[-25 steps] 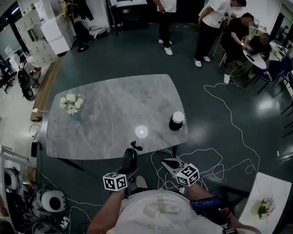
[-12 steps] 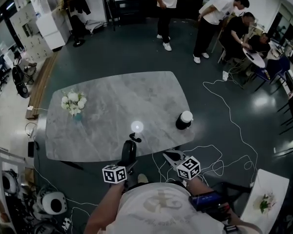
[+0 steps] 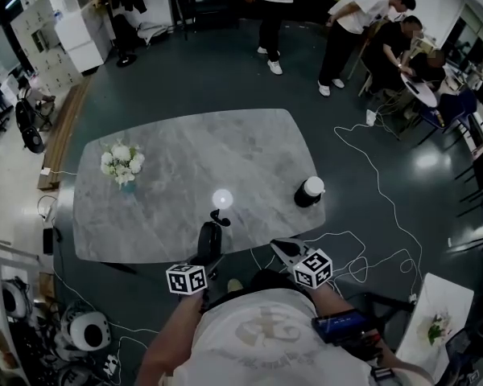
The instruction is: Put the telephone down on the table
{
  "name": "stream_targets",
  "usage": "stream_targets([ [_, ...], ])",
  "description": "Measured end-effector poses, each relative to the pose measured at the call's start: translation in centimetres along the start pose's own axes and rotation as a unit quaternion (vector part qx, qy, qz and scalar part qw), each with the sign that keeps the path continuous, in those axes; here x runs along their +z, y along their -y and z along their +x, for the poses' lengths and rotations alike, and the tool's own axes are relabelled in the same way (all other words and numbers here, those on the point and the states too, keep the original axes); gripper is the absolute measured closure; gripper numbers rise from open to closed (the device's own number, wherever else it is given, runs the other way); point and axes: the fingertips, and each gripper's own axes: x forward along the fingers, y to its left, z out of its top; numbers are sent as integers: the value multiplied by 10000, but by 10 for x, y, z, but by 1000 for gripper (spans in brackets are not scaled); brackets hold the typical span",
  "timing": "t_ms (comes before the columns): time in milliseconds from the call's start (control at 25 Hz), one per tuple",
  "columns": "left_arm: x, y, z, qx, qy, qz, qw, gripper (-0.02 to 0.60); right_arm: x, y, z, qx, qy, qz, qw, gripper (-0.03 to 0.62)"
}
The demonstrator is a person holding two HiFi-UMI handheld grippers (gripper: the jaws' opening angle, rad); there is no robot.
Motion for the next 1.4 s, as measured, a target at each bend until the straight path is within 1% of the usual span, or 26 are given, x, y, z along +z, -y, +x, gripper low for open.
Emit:
stream_targets([
  [320,8,-6,8,51,16,-57,10000,305,-1,6,20,235,-144,-14,9996,579],
  [560,28,-16,21,150,56,-152,9998,305,22,28,50,468,-177,-132,9987,579],
  [800,50,-22,38,259,34,-213,9994,304,36,48,74,671,-212,-109,9975,579],
  [960,63,-25,58,321,-50,-179,9993,305,41,66,88,760,-262,-70,9967,579],
  [1400,86,-35,92,434,-305,-72,9986,304,42,90,113,876,-344,183,9954,579],
])
